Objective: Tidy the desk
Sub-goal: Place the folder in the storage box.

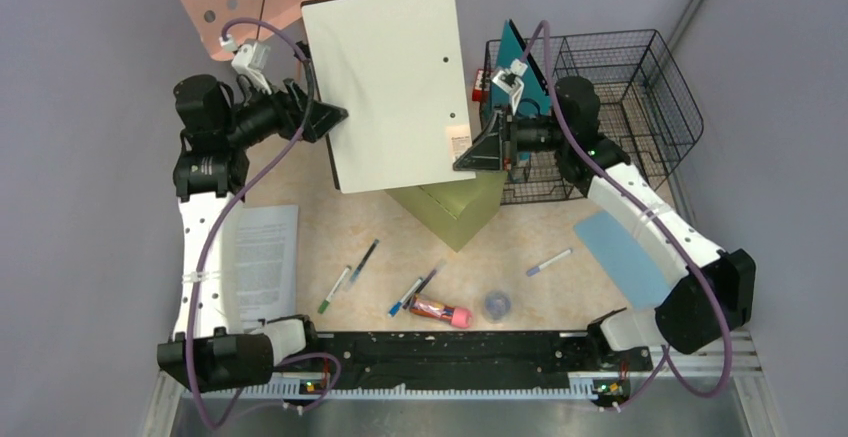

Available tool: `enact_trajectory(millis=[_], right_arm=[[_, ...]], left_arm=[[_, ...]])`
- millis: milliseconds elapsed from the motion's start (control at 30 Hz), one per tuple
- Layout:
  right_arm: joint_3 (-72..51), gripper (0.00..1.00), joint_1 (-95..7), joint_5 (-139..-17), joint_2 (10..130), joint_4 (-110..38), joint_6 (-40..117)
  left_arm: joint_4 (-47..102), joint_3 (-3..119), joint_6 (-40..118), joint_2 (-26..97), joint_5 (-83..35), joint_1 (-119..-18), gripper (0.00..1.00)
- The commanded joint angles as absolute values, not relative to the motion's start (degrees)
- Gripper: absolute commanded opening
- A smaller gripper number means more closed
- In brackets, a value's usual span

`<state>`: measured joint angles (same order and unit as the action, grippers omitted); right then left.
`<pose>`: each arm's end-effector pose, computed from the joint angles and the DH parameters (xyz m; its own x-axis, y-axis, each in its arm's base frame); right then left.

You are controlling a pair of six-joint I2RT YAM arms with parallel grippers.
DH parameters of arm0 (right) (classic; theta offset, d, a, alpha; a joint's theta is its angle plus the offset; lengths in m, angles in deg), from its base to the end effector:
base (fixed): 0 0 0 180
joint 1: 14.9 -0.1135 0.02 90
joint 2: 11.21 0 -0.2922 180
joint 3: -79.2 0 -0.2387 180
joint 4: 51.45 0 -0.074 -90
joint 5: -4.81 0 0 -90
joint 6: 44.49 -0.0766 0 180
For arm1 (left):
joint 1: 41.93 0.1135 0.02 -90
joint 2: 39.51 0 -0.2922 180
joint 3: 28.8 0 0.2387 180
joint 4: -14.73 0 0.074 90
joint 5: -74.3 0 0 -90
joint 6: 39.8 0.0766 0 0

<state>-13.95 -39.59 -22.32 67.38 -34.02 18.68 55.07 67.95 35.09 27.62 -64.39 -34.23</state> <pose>0.2495 0.1897 0.4169 -0.5755 -0.0380 -0.8169 -0.8170 0.0723 0.5721 0.2419 -0.0254 0.4775 -0.3456 -0.2204 -0.9122 0.5727 0.7205 -0.3910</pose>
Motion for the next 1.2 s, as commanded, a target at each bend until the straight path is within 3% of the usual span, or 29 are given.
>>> enact_trajectory(millis=[0,267,533,700,800,833,900,967,1067,1100,1167], right_arm=[[-15.44,0.00,-39.17,-15.98,64.66,-49.55,12.57],[-19.22,0.00,-39.16,-15.46,64.81,-56.33,8.37],[-20.65,0.00,-39.27,-15.30,65.21,-61.26,4.74],[-21.38,0.00,-39.23,-15.52,65.12,-61.34,5.03],[-21.37,0.00,-39.18,-15.99,64.88,-59.13,6.98],[-21.20,0.03,-39.16,-16.46,64.71,-57.99,8.04],[-20.28,0.21,-39.13,-17.64,64.33,-54.04,11.14],[-19.23,0.47,-38.88,-18.70,63.85,-50.30,13.94],[-18.01,0.71,-37.70,-19.43,63.43,-48.07,14.78],[-17.79,0.78,-37.34,-19.47,63.29,-47.85,14.80],[-17.28,0.82,-36.98,-19.64,63.17,-47.56,15.01]], left_arm=[[43.01,66.47,27.15,29.24,-74.48,-34.20,0.93],[27.68,62.77,14.59,31.36,-84.83,-34.71,0.55],[19.85,58.24,8.78,30.76,-87.22,-38.19,0.40],[17.05,57.54,6.09,30.44,-88.12,-38.95,0.00],[17.17,56.71,6.23,29.02,-88.57,-38.98,0.00],[17.24,56.18,6.22,28.43,-88.85,-38.95,0.00],[17.23,55.23,6.26,27.21,-89.72,-38.96,0.00],[17.09,54.25,6.26,25.99,-90.97,-38.97,0.00],[17.07,52.68,6.34,24.31,-92.71,-38.95,0.00],[17.10,52.02,6.27,23.89,-93.14,-38.95,0.00],[17.06,50.88,6.42,22.79,-93.49,-38.95,0.00]])
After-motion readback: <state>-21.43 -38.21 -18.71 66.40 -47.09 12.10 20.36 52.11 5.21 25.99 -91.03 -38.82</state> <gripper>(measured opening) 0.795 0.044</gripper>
